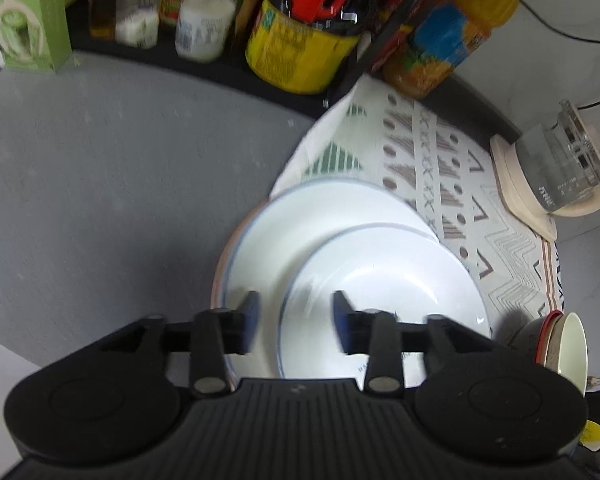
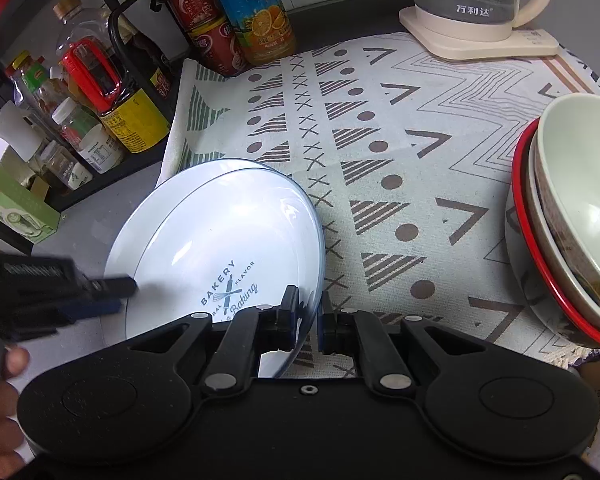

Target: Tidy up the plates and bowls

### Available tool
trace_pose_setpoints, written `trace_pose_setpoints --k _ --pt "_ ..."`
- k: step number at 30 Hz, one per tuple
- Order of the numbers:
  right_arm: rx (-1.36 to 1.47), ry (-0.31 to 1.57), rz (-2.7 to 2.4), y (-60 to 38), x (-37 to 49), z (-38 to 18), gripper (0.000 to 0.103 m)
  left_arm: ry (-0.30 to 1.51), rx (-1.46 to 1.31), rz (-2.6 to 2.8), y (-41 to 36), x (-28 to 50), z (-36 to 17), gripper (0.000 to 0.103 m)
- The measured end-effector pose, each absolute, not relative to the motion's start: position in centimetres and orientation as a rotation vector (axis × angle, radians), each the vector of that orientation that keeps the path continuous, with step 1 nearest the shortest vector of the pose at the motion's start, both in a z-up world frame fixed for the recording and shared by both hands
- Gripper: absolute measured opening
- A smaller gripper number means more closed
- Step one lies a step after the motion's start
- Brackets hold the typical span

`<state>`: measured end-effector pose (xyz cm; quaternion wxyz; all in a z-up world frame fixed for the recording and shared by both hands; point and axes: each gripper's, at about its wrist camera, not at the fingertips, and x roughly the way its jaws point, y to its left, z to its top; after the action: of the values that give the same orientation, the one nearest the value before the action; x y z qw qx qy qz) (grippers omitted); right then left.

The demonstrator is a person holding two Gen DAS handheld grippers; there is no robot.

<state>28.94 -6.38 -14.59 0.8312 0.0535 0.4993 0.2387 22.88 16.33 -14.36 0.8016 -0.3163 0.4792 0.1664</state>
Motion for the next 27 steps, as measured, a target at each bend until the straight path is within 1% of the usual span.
trace_pose_setpoints --k 3,5,20,27 --pt "0.095 1.051 0.494 -6.1 28.8 -14.5 0.01 0.996 -0.648 0.381 16.6 22.5 -13.7 0.056" --pt "0.077 1.047 0.488 -5.8 28.7 -14.5 0.011 1.001 -0.646 0.387 16.8 22.4 -13.9 0.058" --pt "0.025 1.049 0.483 -4.8 29.2 -15.0 0.014 1.069 -0.654 0.448 17.2 22.9 -17.2 0.058" --pt "0.029 1.065 0.491 -4.3 29.6 -15.6 0.016 1.034 -0.71 0.444 18.6 22.4 -17.6 0.058"
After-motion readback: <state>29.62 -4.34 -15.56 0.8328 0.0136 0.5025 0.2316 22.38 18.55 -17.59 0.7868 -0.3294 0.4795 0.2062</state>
